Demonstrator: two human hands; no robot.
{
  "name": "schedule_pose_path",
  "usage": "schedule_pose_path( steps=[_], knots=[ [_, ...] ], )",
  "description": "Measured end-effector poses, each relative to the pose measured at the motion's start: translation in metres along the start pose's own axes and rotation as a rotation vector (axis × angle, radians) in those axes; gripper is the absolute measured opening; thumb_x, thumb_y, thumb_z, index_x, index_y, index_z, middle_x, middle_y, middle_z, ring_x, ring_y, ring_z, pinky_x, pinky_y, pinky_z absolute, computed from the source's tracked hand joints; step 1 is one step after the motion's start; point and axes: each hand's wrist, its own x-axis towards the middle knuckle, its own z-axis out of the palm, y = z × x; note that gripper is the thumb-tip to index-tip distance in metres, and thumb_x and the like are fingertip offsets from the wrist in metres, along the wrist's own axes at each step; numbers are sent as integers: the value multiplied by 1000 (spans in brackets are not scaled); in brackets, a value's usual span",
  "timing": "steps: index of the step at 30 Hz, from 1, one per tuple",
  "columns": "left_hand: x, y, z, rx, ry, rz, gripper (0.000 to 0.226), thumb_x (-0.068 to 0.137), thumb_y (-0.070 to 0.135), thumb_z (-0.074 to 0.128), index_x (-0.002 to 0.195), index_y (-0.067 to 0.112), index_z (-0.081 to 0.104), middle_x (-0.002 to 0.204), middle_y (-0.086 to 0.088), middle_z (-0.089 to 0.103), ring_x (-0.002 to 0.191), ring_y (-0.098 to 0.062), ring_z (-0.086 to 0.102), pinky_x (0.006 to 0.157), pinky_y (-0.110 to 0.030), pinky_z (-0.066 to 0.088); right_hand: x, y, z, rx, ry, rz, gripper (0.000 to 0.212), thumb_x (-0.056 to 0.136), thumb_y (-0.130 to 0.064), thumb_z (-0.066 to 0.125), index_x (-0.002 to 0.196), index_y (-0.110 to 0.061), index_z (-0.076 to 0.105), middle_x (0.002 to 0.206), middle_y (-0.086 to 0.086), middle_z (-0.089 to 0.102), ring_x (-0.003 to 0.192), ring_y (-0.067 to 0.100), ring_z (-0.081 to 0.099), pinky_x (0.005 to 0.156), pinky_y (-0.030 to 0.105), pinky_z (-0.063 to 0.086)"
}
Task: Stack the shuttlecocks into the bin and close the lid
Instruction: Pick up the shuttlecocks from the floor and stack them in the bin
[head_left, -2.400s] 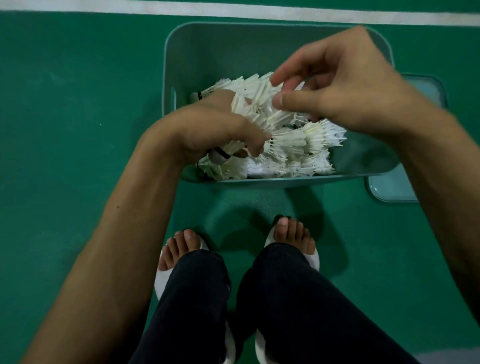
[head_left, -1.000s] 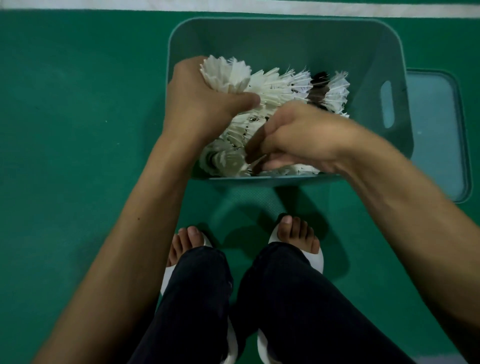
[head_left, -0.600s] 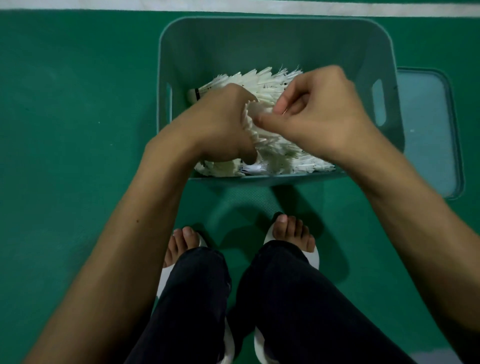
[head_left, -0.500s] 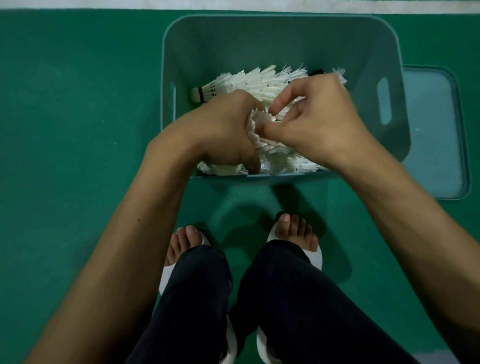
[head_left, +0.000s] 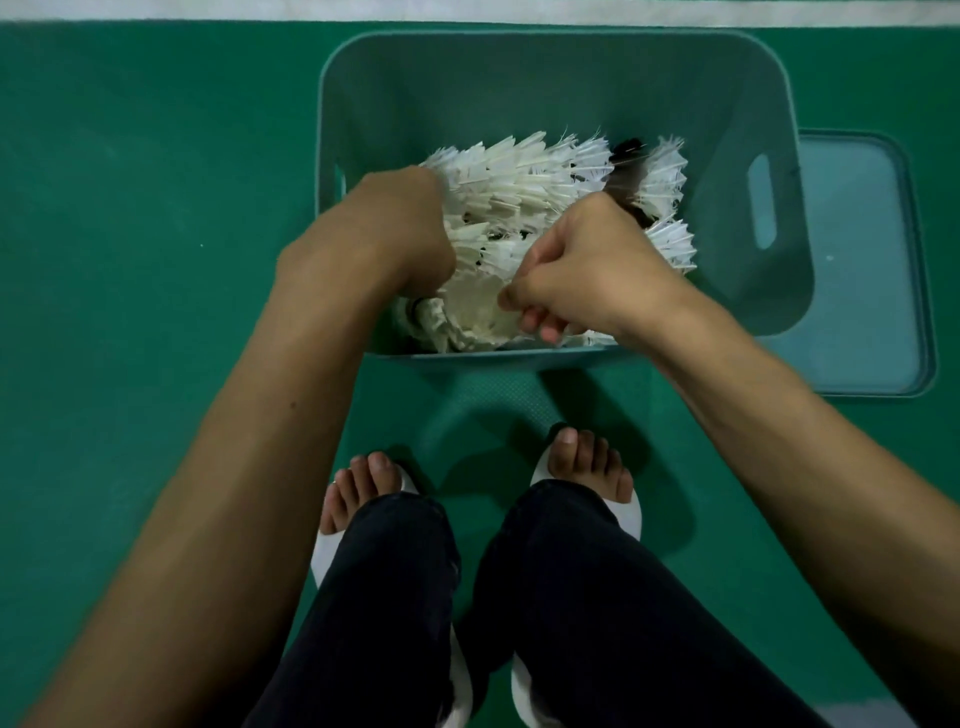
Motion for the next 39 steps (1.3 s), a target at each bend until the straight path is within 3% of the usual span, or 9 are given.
schedule_pose_path(
  steps=[5,9,13,18,23,27,30,36,39],
  knots=[
    [18,-7,13,135,-89,-20,6,84,3,65,89,6,64,85,-10,60,78,-30,62,76,-42,54,6,1,5,-35,7,23,12,83,-1,72,72,-2,75,61,7,74,47,15,70,48,26,55],
    [25,-7,14,179,-134,0,4,85,7,67,87,7,64,85,-11,64,82,-34,66,84,-49,60,13,-1,14,-163,-35,3,8,83,-4,71,89,0,73,74,14,74,60,24,74,63,48,64],
    [25,-11,6,174,-187,-8,3,82,5,65,81,7,64,87,-13,69,79,-33,69,82,-53,61,21,-5,11,-233,-65,-28,8,85,-2,69,92,2,72,71,14,72,55,25,73,62,46,65],
    [25,-11,5,142,-208,-11,28,84,2,59,107,10,75,95,-10,71,83,-30,68,83,-49,60,26,5,13,-393,-13,-95,12,81,-15,79,84,-6,73,72,7,73,65,22,74,65,42,65],
    [24,-6,8,142,-135,-43,9,85,-1,58,88,4,65,87,-15,66,77,-31,65,84,-50,60,24,3,8,-412,-62,-149,27,85,-32,82,79,-7,72,64,3,74,55,15,72,62,34,64],
    [22,-7,6,136,-76,-68,14,82,0,60,89,8,68,87,-13,65,76,-31,63,82,-49,59,14,0,-29,-384,-228,-89,21,86,-23,81,80,-4,76,63,1,76,48,10,70,50,24,56],
    [19,-4,-3,140,-5,-81,17,79,3,62,95,7,68,83,-11,60,79,-35,62,82,-51,58,9,5,-66,-385,-119,-128,8,84,-16,82,81,-10,79,66,-2,76,49,8,70,49,18,51],
    [30,1,-3,96,48,-24,44,81,1,65,122,14,68,115,-17,65,97,-38,61,92,-52,56,21,28,-83,-752,119,-215,35,73,-22,88,106,-23,77,108,4,75,103,27,66,92,38,53],
    [34,-3,7,108,-20,17,46,76,-3,63,118,17,70,106,-15,66,92,-38,63,84,-47,57,27,39,-60,-899,76,-213,55,71,-29,90,121,-24,68,117,10,70,107,34,65,91,43,53]
  ],
)
